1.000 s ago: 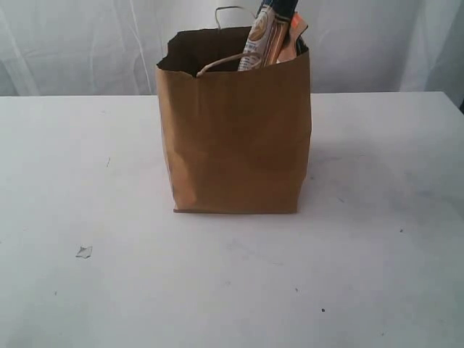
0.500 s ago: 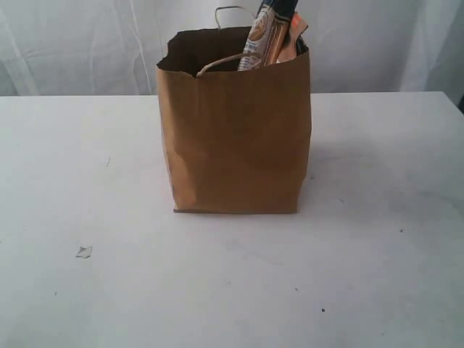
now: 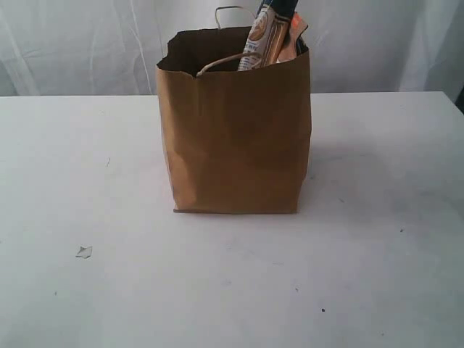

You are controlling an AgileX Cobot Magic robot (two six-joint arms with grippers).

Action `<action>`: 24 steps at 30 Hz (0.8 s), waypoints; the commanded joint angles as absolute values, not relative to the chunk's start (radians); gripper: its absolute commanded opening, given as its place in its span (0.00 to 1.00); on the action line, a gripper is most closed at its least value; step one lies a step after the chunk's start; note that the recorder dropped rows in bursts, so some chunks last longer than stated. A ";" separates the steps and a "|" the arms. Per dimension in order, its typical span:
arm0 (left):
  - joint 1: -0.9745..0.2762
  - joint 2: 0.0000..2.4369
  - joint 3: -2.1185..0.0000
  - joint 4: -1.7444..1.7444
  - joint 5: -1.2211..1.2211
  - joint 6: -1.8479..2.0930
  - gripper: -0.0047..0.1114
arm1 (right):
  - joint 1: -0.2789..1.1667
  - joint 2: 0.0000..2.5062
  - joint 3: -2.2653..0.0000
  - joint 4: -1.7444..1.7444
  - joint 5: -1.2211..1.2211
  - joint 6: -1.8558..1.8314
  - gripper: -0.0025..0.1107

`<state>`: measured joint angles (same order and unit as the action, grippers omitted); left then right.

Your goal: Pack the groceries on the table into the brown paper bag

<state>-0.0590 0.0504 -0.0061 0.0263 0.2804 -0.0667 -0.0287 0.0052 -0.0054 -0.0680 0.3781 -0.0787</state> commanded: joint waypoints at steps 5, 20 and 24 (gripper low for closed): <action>-0.058 0.049 0.000 0.030 0.303 -0.063 0.04 | -0.035 0.000 0.000 -0.073 0.365 -0.075 0.02; -0.058 0.049 0.000 0.030 0.303 -0.063 0.04 | -0.035 0.000 0.000 -0.073 0.365 -0.075 0.02; -0.058 0.049 0.000 0.030 0.303 -0.063 0.04 | -0.035 0.000 0.000 -0.073 0.365 -0.075 0.02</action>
